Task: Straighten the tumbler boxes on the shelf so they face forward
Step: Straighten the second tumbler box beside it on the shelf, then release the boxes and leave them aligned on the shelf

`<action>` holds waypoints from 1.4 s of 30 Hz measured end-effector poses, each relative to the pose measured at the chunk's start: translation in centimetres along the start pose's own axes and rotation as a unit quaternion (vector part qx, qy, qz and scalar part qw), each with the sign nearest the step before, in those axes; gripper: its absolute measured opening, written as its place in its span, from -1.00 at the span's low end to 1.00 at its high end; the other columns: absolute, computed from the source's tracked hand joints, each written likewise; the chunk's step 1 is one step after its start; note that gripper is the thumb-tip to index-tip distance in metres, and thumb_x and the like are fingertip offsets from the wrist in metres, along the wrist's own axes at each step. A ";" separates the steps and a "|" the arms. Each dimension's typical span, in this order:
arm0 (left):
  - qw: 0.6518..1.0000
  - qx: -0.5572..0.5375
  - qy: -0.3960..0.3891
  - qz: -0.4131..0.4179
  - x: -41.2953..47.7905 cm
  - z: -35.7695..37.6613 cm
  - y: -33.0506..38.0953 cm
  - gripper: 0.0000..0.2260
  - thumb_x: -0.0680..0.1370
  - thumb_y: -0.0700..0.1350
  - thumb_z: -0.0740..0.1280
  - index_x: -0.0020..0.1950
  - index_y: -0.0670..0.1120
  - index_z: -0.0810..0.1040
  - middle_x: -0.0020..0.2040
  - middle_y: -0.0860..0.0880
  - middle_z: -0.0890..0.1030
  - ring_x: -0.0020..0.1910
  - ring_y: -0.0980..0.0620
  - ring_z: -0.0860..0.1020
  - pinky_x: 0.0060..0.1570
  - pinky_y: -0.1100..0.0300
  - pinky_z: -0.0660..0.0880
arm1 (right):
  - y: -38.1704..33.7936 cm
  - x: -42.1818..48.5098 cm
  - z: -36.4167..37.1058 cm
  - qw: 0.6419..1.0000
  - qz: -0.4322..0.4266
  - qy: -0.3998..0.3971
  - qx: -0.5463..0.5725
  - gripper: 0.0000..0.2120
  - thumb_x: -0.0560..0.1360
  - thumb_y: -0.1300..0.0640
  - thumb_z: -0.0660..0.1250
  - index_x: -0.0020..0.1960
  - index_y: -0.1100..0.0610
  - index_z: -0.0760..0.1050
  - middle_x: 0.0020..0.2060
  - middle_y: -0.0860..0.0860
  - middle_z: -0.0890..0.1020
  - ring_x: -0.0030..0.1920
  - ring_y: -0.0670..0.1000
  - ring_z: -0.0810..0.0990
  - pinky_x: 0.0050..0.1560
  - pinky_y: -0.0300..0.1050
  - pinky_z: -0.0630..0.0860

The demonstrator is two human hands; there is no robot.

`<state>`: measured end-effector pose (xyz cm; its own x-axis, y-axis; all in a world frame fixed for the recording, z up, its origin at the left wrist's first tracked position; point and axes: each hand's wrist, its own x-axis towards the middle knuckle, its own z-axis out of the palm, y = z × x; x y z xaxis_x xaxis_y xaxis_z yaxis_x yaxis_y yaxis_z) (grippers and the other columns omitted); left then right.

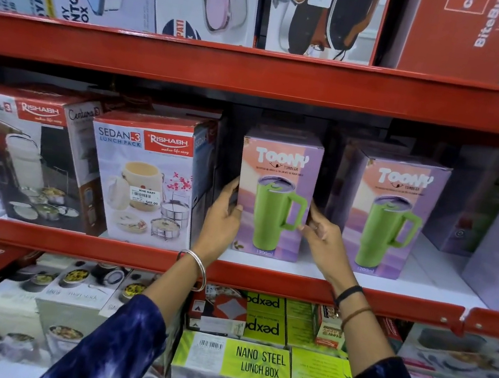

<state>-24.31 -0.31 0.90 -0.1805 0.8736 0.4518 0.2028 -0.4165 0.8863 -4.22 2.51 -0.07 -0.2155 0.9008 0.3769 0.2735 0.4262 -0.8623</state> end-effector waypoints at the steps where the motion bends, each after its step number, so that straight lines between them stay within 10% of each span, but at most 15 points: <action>1: 1.000 0.002 -0.010 0.004 -0.2 0.0 -0.1 -0.50 0.56 -0.35 0.11 0.47 -0.02 0.23 0.41 -0.04 0.40 0.30 0.07 0.44 0.36 0.01 0.38 | 0.2 0.0 0.0 1.000 0.003 0.005 0.005 -0.48 0.54 0.31 0.23 0.47 0.20 0.19 0.34 -0.09 0.42 0.28 -0.22 0.46 0.44 0.02 0.29; 4: 1.000 0.006 -0.013 0.011 -0.6 0.1 -0.3 -0.51 0.57 -0.28 0.13 0.48 0.02 0.20 0.47 -0.04 0.34 0.42 0.01 0.33 0.40 -0.06 0.32 | 0.2 -0.3 0.1 0.999 0.009 0.038 0.014 -0.51 0.52 0.29 0.27 0.43 0.24 0.26 0.34 0.05 0.45 0.30 -0.10 0.46 0.39 -0.04 0.34; 8: 0.999 0.037 0.020 0.024 -1.7 0.5 0.1 -0.58 0.63 -0.12 0.12 0.49 -0.05 0.19 0.49 0.00 0.28 0.45 0.09 0.25 0.14 0.62 0.27 | 0.1 -0.8 0.2 0.995 0.012 0.075 0.065 -0.57 0.54 0.07 0.27 0.39 0.12 0.36 0.35 0.08 0.49 0.33 0.01 0.46 0.37 0.04 0.39; 13: 0.999 0.044 0.017 0.019 -3.2 0.4 0.9 -0.59 0.64 -0.04 0.04 0.49 -0.05 0.18 0.48 0.02 0.26 0.37 0.19 0.21 -0.06 0.75 0.20 | -1.3 -2.0 1.4 0.977 0.047 0.100 0.184 -0.49 0.45 -0.22 0.18 0.31 0.01 0.44 0.35 0.09 0.48 0.32 0.05 0.48 0.35 0.11 0.41; 21: 1.000 0.027 -0.012 -0.007 -5.4 -0.4 0.8 -0.44 0.50 0.33 -0.04 0.47 0.18 0.16 0.41 0.24 0.21 0.44 0.17 0.19 0.42 -0.16 0.26 | -2.2 -4.2 1.2 0.974 0.044 0.111 0.193 -0.50 0.59 -0.09 0.00 0.39 0.18 0.34 0.36 0.12 0.46 0.33 0.03 0.45 0.37 0.03 0.38; 30: 1.000 0.019 -0.019 -0.016 -7.9 -1.1 2.1 -0.36 0.40 0.47 -0.04 0.43 0.27 0.16 0.45 0.21 0.22 0.45 0.15 0.20 0.44 -0.17 0.22 | -3.0 -6.7 1.2 0.971 0.033 0.106 0.211 -0.29 0.42 -0.27 0.06 0.37 0.20 0.37 0.34 0.15 0.47 0.32 0.05 0.48 0.34 0.07 0.42; 38: 0.998 0.059 0.029 0.014 -8.9 0.5 3.2 -0.52 0.62 0.08 0.02 0.51 -0.02 0.10 0.54 0.02 0.15 0.50 0.11 0.12 0.48 0.16 0.06 | -2.9 -7.1 0.8 0.980 0.037 0.083 0.180 -0.33 0.45 -0.28 -0.01 0.39 0.10 0.35 0.37 0.10 0.46 0.35 0.03 0.45 0.37 -0.01 0.38; 42: 0.991 0.046 0.074 0.100 -10.4 5.2 4.7 -0.60 0.60 0.09 0.02 0.43 0.18 0.05 0.55 0.03 0.09 0.51 0.13 0.09 0.49 0.11 0.08 | -1.8 -8.4 -2.9 0.974 0.013 0.154 0.164 -0.31 0.45 -0.27 -0.05 0.36 0.16 0.38 0.33 0.07 0.48 0.31 0.01 0.47 0.34 -0.07 0.37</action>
<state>-16.46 -10.02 -0.17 -0.2652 0.7266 0.6338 0.3338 -0.5475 0.7674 -0.19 -5.60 -0.70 0.0930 0.9145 0.3937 -0.0507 0.3993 -0.9154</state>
